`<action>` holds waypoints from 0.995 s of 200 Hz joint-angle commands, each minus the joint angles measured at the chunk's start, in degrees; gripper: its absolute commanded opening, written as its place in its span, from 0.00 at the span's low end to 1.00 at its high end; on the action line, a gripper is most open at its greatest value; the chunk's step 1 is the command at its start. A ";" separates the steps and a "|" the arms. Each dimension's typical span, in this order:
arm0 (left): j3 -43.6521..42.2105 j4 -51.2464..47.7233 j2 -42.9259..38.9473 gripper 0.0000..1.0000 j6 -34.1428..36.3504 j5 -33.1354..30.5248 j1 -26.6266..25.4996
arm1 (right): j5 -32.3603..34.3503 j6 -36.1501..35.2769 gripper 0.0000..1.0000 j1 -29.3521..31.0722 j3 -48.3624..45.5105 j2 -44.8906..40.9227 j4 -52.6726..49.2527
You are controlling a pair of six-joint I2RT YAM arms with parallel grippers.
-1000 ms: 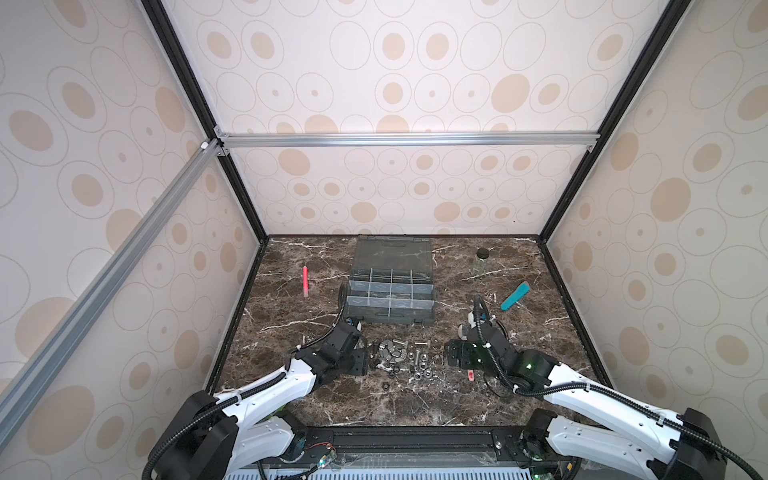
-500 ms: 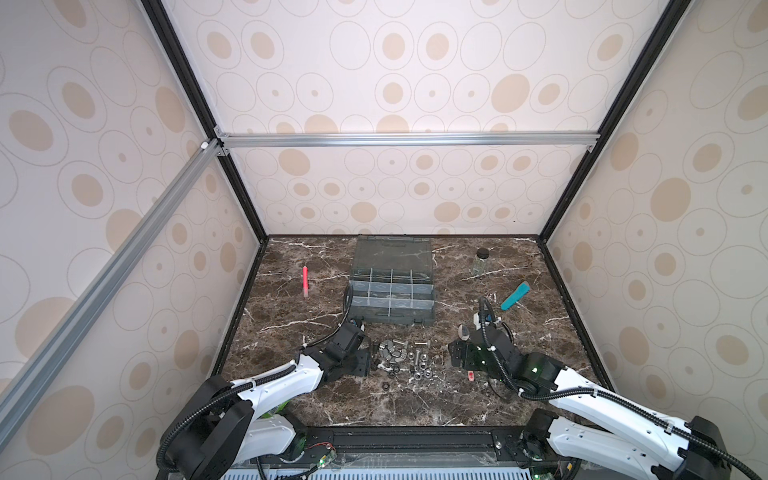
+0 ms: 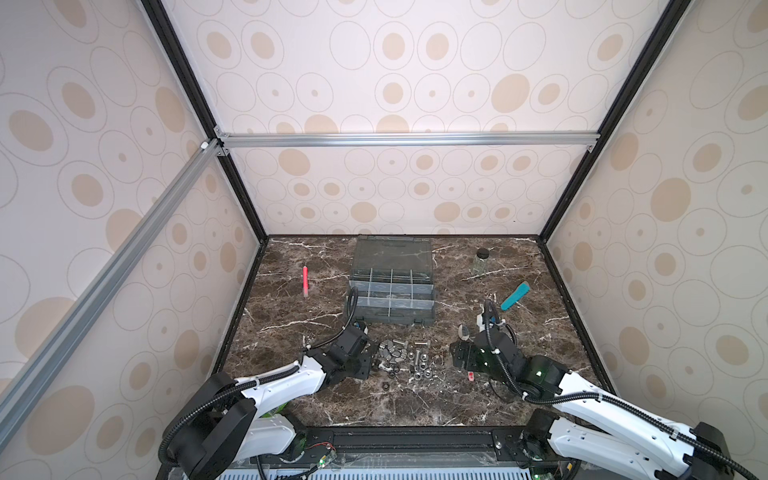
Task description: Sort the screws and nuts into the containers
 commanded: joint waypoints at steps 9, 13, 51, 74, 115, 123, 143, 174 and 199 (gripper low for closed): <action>-0.14 -0.92 -0.78 0.44 -1.23 -1.68 -0.89 | 1.26 1.45 0.94 0.33 -0.94 -0.91 -0.71; -0.14 -1.00 -0.71 0.43 -1.28 -1.76 -0.98 | 1.26 1.47 0.94 0.36 -0.81 -0.92 -0.71; 0.63 -2.40 0.55 0.32 -0.84 -4.14 -1.15 | 1.20 1.76 0.94 0.31 -0.68 -0.78 -0.98; 0.67 -2.74 1.11 0.28 -0.84 -5.01 -1.12 | 1.35 1.95 0.94 0.40 -0.73 -0.81 -1.20; 0.40 -2.07 1.42 0.19 -1.66 -5.81 -1.08 | 1.75 2.11 0.94 0.35 -0.77 -1.17 -1.67; 0.15 -1.48 1.41 0.16 -2.08 -5.74 -1.12 | 1.79 2.12 0.94 0.34 -0.77 -1.25 -1.77; -0.05 -0.04 1.41 0.12 -2.77 -5.33 -1.12 | 2.03 2.19 0.94 0.37 -0.77 -1.34 -2.10; 1.70 -0.01 1.90 0.07 -1.97 -6.33 -1.09 | 2.06 2.34 0.94 0.37 -0.77 -1.60 -2.61; 4.78 -0.77 1.96 0.05 -0.76 -7.12 -1.02 | 2.09 2.73 0.94 0.37 -1.01 -1.99 -2.86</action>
